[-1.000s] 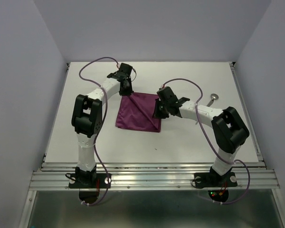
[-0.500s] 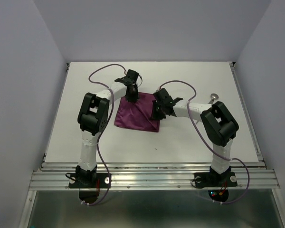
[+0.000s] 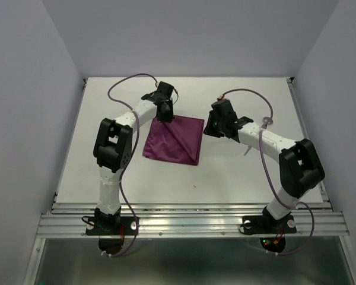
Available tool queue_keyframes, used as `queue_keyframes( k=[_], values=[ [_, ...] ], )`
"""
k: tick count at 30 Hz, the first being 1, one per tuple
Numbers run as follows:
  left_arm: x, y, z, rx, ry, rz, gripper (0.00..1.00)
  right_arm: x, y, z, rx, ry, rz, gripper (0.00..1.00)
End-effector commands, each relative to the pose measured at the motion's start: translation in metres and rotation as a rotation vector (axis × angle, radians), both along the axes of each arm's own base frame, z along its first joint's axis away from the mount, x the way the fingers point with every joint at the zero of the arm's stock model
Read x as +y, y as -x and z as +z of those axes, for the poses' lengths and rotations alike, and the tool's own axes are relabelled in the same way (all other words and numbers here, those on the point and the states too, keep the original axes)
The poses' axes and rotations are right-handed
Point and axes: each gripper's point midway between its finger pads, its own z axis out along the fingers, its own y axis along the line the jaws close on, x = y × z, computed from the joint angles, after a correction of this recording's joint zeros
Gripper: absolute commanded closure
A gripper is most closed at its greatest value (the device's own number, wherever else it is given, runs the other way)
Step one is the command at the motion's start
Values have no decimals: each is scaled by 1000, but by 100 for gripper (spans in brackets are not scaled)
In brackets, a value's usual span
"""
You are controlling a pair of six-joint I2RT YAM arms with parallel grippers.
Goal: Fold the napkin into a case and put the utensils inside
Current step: Smooth out the upper triangle-folded napkin at the center of the board, then pick up the upper triangle-folded napkin from the center of the board.
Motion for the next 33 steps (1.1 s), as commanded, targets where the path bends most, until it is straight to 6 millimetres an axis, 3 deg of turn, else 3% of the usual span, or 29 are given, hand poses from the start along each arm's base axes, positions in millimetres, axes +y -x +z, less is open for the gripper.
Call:
queue_keyframes(
  k=[1, 10, 20, 23, 26, 29, 33],
  values=[
    [-15, -4, 80, -150, 51, -30, 100, -27, -7, -11, 14, 51, -45, 69],
    [-25, 14, 83, -133, 60, -53, 97, -11, -33, -16, 45, -15, 6, 43],
    [-27, 60, 77, -111, 33, -74, 74, -8, -58, -40, 90, -138, 17, 41],
    [-24, 66, 78, -109, 45, -63, 69, -10, -67, -46, 94, -158, 19, 41],
    [-22, 72, 72, -95, 38, -63, 62, 0, -71, -51, 95, -190, 57, 41],
    [-22, 74, 71, -93, 35, -65, 60, 2, -74, -63, 117, -188, 58, 42],
    [-21, 75, 70, -90, 27, -61, 59, 8, -80, -66, 116, -211, 61, 43]
  ],
)
